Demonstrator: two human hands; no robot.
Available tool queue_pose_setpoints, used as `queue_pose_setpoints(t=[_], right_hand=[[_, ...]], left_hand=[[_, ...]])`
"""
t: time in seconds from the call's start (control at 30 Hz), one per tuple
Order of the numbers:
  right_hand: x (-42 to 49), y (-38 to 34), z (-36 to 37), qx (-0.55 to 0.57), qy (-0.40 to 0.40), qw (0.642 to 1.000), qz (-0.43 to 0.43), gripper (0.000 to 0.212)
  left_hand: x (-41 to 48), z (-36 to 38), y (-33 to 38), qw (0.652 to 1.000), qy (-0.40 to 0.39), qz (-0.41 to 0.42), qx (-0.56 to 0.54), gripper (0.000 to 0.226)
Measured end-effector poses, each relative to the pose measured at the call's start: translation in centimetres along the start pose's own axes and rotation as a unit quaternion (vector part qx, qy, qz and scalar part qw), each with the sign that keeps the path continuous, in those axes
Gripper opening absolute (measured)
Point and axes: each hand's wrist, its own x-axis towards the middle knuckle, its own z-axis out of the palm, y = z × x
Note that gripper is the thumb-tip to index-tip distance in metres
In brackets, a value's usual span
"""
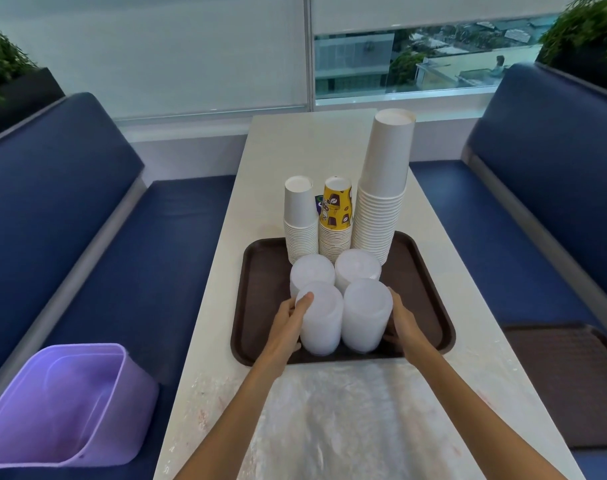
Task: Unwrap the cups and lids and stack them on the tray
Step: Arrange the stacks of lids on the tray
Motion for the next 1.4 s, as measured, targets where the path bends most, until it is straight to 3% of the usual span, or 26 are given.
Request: queue_pose_setpoints(t=[0.27,0.33,0.4,0.53,0.63,0.7,0.9,1.1,1.4], right_hand=[[-0.2,-0.1,0.1,0.003,0.006,1.000,-0.002,0.024],[0.0,0.1,-0.1,0.009,0.006,1.000,-0.009,0.028],[0.3,0.4,-0.6,-0.009,0.042,0.998,-0.042,0.034],[1.1,0.7,-2.6,-0.138,0.177,0.954,-0.197,0.026],[2.1,0.4,-4.5,-0.254,0.274,0.893,-0.252,0.024],[3.0,0.4,-5.9,-0.308,0.330,0.863,-0.228,0.029],[4.3,1.8,-8.2,-0.327,0.329,0.875,-0.138,0.041],[4.7,2.9,-8.7,-0.330,0.314,0.880,-0.137,0.027],[4.5,2.7,-8.5,-0.311,0.306,0.889,-0.136,0.026]], left_hand=[[-0.5,1.0,-0.9,0.999,0.000,0.008,-0.035,0.045],[-0.3,1.1,-0.5,0.999,0.010,0.005,-0.049,0.032],[0.3,0.6,-0.5,0.996,0.077,0.019,-0.052,0.019],[1.6,-2.3,-2.3,0.951,0.264,0.127,0.094,0.020],[2.8,-5.2,-4.0,0.901,0.359,0.108,0.218,0.032],[3.2,-6.6,-4.7,0.881,0.388,0.070,0.260,0.037],[4.2,-8.4,-6.9,0.893,0.362,0.020,0.268,0.036],[4.7,-8.3,-6.6,0.905,0.344,0.019,0.250,0.024],[4.5,-8.3,-6.3,0.905,0.338,0.015,0.259,0.024]])
